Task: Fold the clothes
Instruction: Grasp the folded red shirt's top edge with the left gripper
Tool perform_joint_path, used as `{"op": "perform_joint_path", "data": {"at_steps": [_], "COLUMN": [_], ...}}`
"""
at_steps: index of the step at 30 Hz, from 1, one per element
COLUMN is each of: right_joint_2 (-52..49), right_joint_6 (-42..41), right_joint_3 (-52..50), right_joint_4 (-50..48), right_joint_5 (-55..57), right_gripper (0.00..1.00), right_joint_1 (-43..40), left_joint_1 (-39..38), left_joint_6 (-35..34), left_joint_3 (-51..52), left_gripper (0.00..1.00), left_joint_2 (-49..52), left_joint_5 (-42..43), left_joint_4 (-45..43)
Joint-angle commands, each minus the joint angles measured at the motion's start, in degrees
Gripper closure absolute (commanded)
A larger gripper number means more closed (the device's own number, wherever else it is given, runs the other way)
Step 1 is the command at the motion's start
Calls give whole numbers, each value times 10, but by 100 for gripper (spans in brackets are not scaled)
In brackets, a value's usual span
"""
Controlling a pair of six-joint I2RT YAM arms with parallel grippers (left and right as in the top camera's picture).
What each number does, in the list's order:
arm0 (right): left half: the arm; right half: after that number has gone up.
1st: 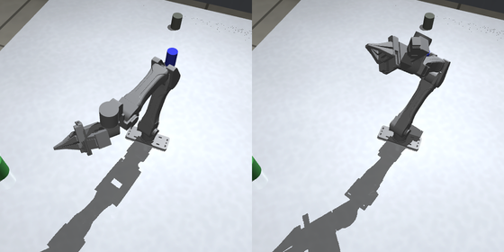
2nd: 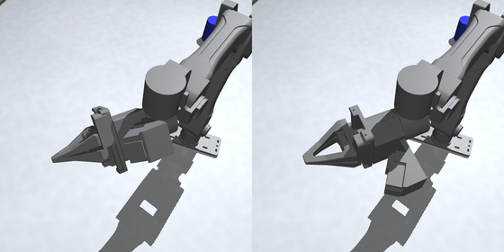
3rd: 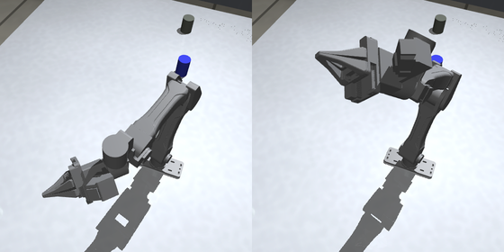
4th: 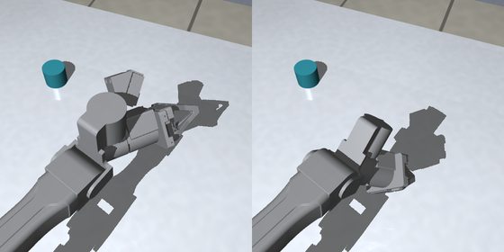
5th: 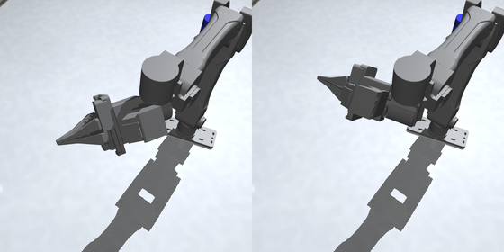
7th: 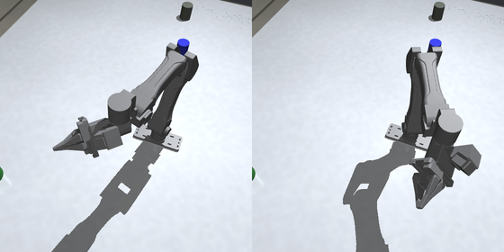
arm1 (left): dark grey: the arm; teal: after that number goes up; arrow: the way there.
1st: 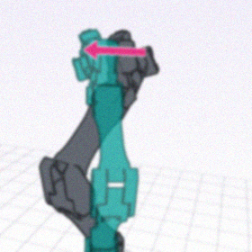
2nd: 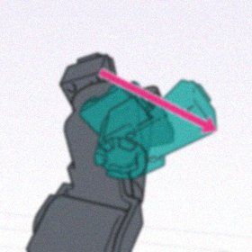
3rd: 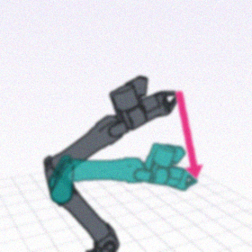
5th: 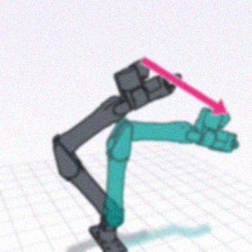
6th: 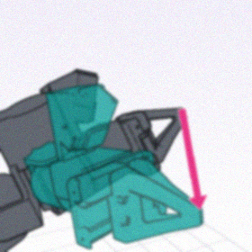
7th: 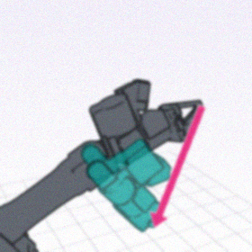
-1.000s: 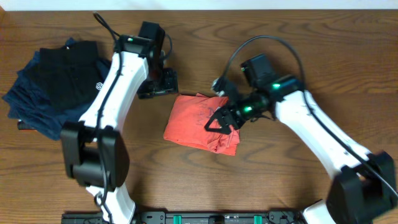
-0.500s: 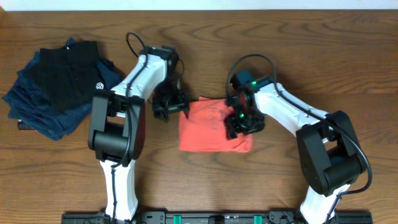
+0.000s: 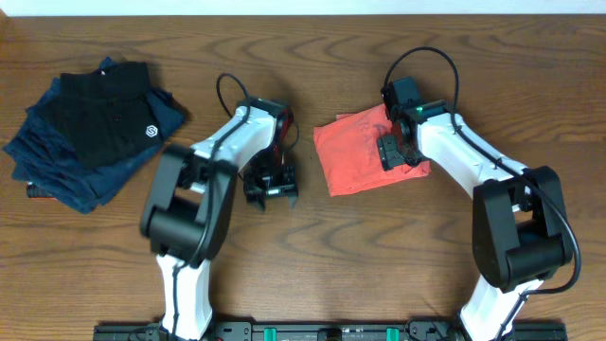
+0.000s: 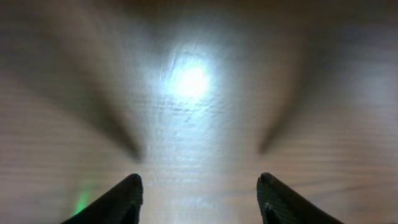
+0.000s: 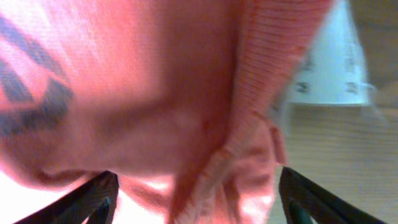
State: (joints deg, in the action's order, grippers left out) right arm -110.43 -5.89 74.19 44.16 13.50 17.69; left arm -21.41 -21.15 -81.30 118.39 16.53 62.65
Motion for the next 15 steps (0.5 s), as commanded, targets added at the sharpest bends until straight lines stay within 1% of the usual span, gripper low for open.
{"op": "perform_joint_path", "data": {"at_steps": [1,2,4,7,8,9,11,13,15], "right_joint_2": [71,98,142,193,205,213,216,212,206], "right_joint_6": [13,13,13,13,12,12,12,12,12], "right_joint_3": [22,22,22,22,22,22,22,17,6], "right_joint_4": [14,21,39,69,81,95,114,128,130], "right_joint_5": [35,28,6,-73,-102,-133,-175,-224,-254], "right_gripper": [16,14,13,16,18,23,30,33,40], "right_joint_1": [-1,-1,-1,0,0,0,0,0,2], "left_joint_1": [10,12,14,14,13,14,13,14,12], "left_joint_6": [14,31,57,80,80,80,80,80,80], "left_joint_3": [-24,-24,-24,-24,-24,-24,-24,-24,-24], "left_gripper": [29,27,27,27,27,27,27,27,27], "left_joint_2": [-88,-105,-122,-119,-112,-101,-78,-51,-26], "left_joint_5": [-63,-63,-63,-63,-61,-50,-23,16,52], "left_joint_4": [-74,-128,-220,-327,-356,-384,-422,-453,-469]}}
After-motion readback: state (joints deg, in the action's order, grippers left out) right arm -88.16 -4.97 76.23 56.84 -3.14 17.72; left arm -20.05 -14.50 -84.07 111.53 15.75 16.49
